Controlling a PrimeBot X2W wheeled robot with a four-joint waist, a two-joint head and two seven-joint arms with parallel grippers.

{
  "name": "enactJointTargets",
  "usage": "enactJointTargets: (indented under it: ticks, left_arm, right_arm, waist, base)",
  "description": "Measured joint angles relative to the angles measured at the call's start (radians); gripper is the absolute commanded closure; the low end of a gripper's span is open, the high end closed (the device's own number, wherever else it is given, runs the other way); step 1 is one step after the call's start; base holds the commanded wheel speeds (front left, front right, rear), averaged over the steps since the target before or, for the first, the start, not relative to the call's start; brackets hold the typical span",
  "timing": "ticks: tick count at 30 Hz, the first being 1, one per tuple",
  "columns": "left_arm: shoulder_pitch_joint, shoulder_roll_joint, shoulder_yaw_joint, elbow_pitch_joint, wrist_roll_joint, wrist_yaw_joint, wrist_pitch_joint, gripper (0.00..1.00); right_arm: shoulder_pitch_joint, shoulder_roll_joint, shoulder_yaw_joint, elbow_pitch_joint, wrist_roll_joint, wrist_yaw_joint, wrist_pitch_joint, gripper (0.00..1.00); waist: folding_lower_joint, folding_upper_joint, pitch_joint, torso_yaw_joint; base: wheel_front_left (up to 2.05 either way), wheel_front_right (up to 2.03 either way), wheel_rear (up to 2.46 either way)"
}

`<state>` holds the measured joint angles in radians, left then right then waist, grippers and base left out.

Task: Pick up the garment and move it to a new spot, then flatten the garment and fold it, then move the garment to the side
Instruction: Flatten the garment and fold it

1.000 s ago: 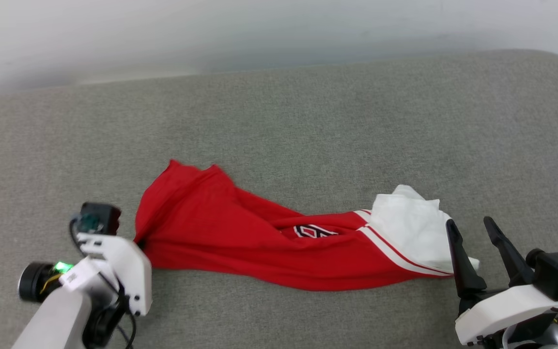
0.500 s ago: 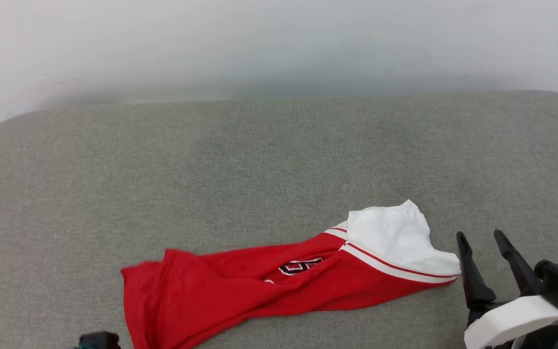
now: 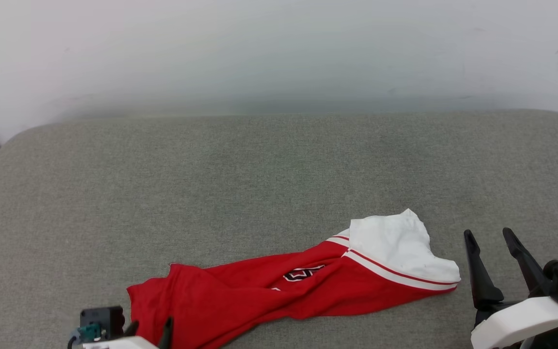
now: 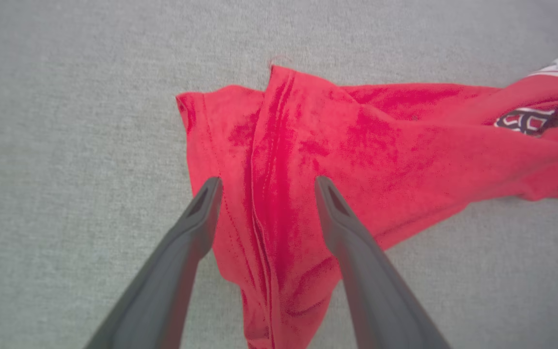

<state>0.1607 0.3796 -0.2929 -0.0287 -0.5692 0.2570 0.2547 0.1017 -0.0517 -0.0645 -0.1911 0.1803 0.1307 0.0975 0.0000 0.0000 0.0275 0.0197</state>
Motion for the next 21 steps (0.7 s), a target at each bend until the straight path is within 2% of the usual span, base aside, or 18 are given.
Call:
enactJointTargets:
  ticks: [5,12,15,21]
  left_arm:
    - [-0.074,-0.01,-0.001,-0.021,0.036,-0.011,-0.081,0.0]
    - [-0.256,-0.018,-0.065,0.007,0.091,-0.084,-0.107,0.0]
    - [-0.345,-0.032,-0.103,0.039,0.09,-0.132,-0.066,0.0]
    - [-0.493,-0.048,-0.193,0.146,0.065,-0.231,0.098,0.0]
  right_arm:
    - [0.001,0.0,-0.001,-0.009,0.001,0.0,0.006,0.0]
    - [-0.01,0.0,-0.002,-0.025,0.003,0.0,0.012,0.0]
    - [-0.023,0.0,0.002,-0.03,0.003,0.0,0.012,0.0]
    - [-0.051,0.0,0.012,-0.027,0.0,0.0,0.008,0.0]
  waist:
    - [0.0,0.0,-0.004,-0.008]
    - [0.0,0.0,0.023,-0.022]
    - [0.0,0.0,0.044,-0.029]
    - [0.0001,0.0,0.096,-0.048]
  base:
    - [0.0,0.0,0.0]
    - [0.0,0.0,0.0]
    - [0.0,0.0,0.0]
    - [0.0,0.0,0.0]
